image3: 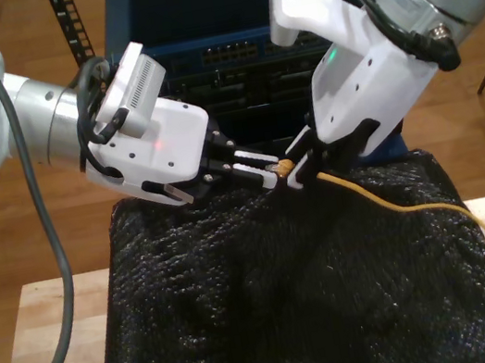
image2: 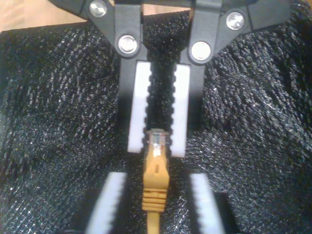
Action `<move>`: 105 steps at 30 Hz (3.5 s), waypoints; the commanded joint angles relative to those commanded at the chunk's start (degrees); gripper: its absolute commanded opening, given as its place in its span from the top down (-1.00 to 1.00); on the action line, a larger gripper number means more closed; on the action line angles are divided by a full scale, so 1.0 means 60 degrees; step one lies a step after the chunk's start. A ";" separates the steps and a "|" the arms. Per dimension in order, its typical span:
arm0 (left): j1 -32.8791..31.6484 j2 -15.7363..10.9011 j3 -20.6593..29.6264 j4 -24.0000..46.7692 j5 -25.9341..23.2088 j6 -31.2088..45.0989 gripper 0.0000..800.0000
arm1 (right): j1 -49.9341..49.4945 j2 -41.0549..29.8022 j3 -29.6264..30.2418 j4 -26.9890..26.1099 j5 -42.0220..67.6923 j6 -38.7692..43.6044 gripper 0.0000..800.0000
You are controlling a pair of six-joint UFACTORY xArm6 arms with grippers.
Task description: Grab the cable and plug it in
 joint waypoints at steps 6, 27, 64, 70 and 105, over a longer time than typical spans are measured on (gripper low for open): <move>0.0044 0.0000 -0.0044 -0.0190 0.0000 -0.0132 0.99 | -0.0029 -0.0044 -0.0059 -0.0015 0.0044 -0.0220 -0.69; 0.0835 0.0601 -0.0147 -0.0791 0.1304 -0.1216 0.99 | -0.0132 -0.0835 -0.0352 -0.0029 -0.0088 -0.2081 -0.91; 0.1685 0.1289 -0.0132 -0.2784 0.4396 -0.3824 0.99 | 0.1509 -0.3912 0.1963 -0.0015 -0.3912 -0.4469 -0.91; 0.1670 0.1407 -0.0117 -0.2857 0.4703 -0.3927 0.99 | 0.2227 -0.3912 0.2139 -0.0044 -0.4527 -0.4557 -0.92; 0.1670 0.1626 0.0234 -0.3546 0.5978 -0.4425 0.99 | 0.3297 -0.3985 0.2564 -0.0015 -0.5993 -0.5158 -0.66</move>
